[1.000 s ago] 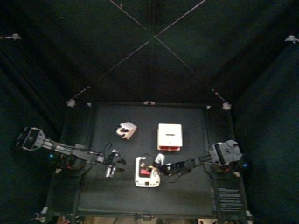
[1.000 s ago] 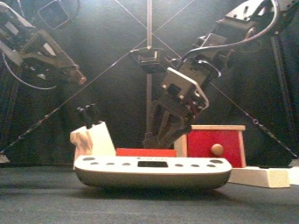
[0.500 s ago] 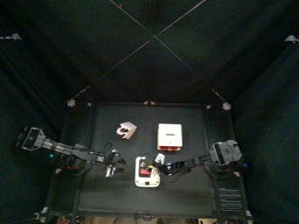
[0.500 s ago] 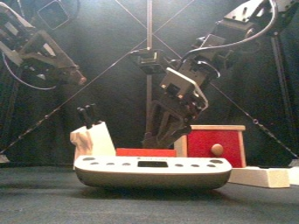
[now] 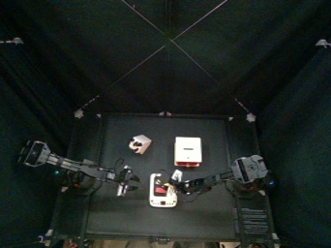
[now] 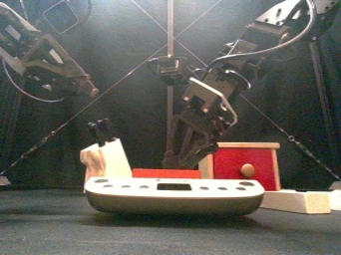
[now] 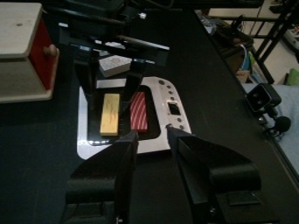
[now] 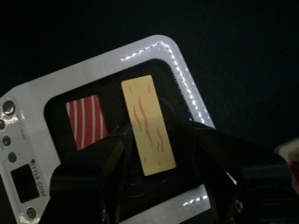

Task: Grab egg block

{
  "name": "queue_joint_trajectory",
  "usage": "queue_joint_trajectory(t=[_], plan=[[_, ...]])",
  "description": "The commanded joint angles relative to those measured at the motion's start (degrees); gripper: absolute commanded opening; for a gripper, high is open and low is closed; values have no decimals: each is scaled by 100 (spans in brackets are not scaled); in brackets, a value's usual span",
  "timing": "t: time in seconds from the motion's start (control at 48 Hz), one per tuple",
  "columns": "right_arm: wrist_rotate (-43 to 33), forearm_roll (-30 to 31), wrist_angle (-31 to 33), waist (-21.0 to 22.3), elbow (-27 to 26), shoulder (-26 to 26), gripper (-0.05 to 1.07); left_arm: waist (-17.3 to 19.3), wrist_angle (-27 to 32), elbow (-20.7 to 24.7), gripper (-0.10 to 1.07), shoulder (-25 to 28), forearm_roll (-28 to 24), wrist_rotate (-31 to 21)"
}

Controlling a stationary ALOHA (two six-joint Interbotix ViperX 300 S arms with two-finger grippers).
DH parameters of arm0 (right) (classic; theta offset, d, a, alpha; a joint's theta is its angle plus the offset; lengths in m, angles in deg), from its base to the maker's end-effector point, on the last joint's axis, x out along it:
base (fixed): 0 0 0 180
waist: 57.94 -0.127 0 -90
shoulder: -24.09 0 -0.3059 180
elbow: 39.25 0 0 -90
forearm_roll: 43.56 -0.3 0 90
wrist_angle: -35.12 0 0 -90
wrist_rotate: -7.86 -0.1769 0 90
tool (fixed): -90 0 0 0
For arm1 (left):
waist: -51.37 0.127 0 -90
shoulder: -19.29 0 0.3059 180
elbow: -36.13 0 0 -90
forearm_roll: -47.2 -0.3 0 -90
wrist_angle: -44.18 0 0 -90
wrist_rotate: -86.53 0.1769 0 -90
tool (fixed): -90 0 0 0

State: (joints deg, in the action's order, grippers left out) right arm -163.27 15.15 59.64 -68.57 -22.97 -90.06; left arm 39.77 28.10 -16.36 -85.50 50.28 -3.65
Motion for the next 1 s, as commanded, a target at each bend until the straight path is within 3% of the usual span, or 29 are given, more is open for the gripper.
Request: queue_joint_trajectory(t=[0.0, 0.25, 0.625, 0.979], plan=[[0, 9, -9, 26, -53, 123, 84, -9, -44, 62, 74, -18, 9, 9], [0, -53, 9, 35, -62, 123, 83, 0, -53, 62, 74, -18, 9, 9], [0, -158, 70, 62, -88, 132, 52, 0, -53, 62, 74, -18, 9, 9], [0, -369, 580, 26, -211, 299, 50, 0, -53, 62, 74, -18, 9, 9]])
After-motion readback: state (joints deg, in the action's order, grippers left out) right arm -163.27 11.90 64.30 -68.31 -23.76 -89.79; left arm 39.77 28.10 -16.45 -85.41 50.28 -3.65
